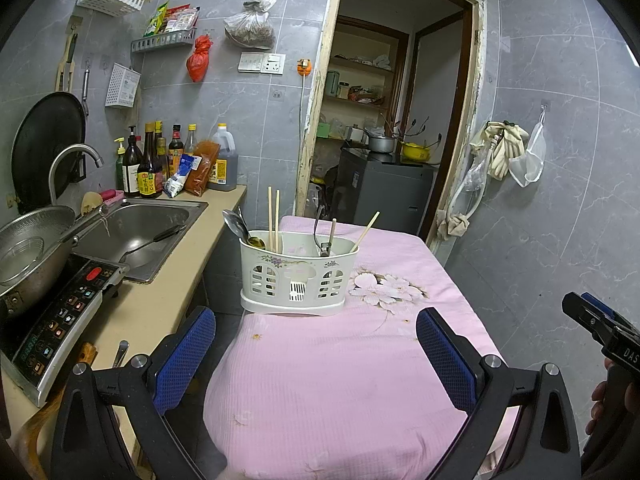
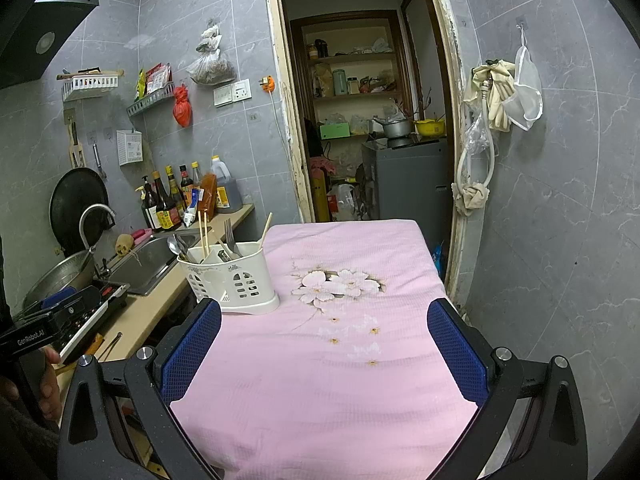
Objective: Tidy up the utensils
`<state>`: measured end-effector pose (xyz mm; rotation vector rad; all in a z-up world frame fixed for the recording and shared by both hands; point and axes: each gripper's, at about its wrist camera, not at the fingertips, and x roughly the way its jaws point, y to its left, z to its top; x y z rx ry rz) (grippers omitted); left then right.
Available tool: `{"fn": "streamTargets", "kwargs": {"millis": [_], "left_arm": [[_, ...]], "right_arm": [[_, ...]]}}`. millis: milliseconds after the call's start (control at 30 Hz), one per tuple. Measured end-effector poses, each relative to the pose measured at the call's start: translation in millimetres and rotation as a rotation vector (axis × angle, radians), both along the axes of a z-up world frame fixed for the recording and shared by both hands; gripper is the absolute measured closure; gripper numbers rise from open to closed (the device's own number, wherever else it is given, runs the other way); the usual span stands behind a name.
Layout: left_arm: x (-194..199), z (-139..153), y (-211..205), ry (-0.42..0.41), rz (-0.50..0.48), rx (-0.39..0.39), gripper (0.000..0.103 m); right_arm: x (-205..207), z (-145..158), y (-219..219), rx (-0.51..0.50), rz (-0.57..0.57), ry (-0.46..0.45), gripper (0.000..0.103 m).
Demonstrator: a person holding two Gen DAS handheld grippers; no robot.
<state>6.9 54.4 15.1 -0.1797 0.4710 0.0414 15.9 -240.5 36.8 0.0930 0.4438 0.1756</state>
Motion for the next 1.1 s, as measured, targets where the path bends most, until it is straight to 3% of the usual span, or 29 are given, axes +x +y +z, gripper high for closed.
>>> {"fn": "streamTargets", "kwargs": {"millis": [1100], "left_arm": [[0.5, 0.7, -1.3, 0.001, 0.002, 0.002, 0.002]], "right_arm": [[0.6, 1.0, -0.5, 0.001, 0.001, 0.002, 0.002]]}}
